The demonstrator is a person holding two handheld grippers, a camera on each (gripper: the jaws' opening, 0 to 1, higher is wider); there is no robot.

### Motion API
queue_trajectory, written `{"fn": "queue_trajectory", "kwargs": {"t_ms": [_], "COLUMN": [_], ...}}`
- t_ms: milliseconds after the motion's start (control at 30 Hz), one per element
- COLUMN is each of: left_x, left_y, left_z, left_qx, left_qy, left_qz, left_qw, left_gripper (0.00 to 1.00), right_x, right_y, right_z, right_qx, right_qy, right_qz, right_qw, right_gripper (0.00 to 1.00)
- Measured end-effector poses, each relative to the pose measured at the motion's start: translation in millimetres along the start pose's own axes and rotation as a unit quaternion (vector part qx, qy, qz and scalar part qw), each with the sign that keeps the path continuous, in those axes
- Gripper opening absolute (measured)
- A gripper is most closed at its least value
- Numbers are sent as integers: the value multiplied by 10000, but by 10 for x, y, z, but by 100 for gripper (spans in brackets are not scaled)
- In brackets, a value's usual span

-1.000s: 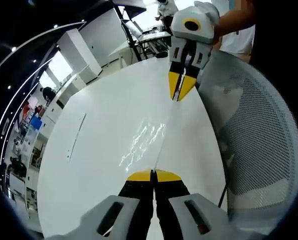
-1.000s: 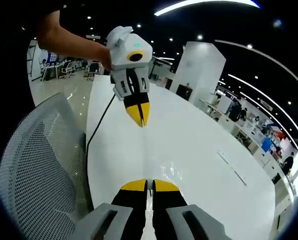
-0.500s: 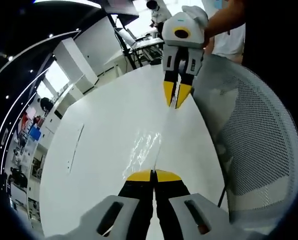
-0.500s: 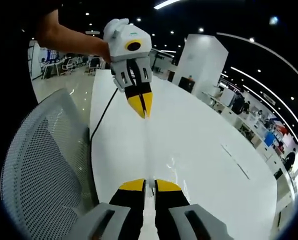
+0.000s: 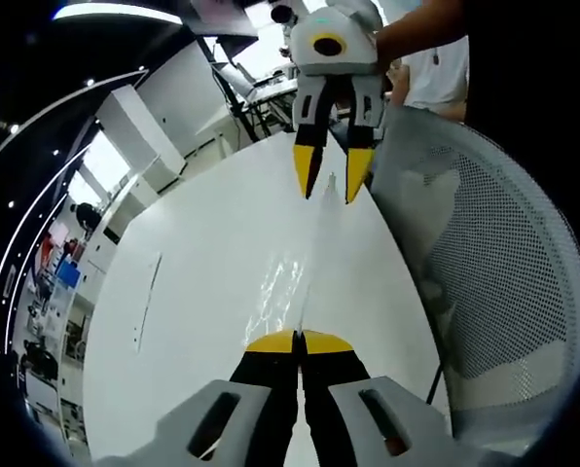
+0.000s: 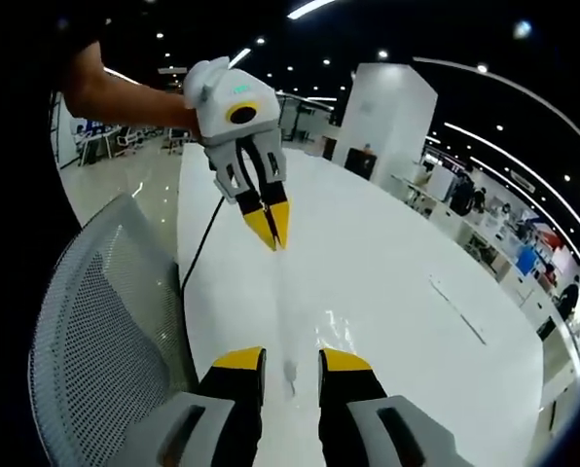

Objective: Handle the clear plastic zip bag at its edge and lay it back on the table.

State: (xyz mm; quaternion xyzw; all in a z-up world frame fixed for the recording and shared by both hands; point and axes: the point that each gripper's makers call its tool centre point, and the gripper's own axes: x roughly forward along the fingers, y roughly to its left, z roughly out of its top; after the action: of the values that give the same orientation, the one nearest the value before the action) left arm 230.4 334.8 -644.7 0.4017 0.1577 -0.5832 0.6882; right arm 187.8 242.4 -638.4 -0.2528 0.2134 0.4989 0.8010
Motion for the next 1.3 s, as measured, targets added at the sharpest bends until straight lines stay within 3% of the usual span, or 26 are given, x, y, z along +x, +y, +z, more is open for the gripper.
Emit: {"fn": "queue_trajectory", "kwargs": {"t_ms": [667,1300], "left_x": [-15,5], "left_y": [-27,-51], "left_z": [0,36], "left_qx": [147,-37], "left_qy": [56,36], "left_qz": [-13,-68], "left_qw": [9999,10000], "left_gripper": [0,0], "right_x": [12,125], "right_y": [-87,-58], "right_z": [239,135], "right_qx": [240,212], "right_qy": [-172,-66], "right_qz": [137,176], "right_qw": [9995,9996], "right_gripper": [14,10]}}
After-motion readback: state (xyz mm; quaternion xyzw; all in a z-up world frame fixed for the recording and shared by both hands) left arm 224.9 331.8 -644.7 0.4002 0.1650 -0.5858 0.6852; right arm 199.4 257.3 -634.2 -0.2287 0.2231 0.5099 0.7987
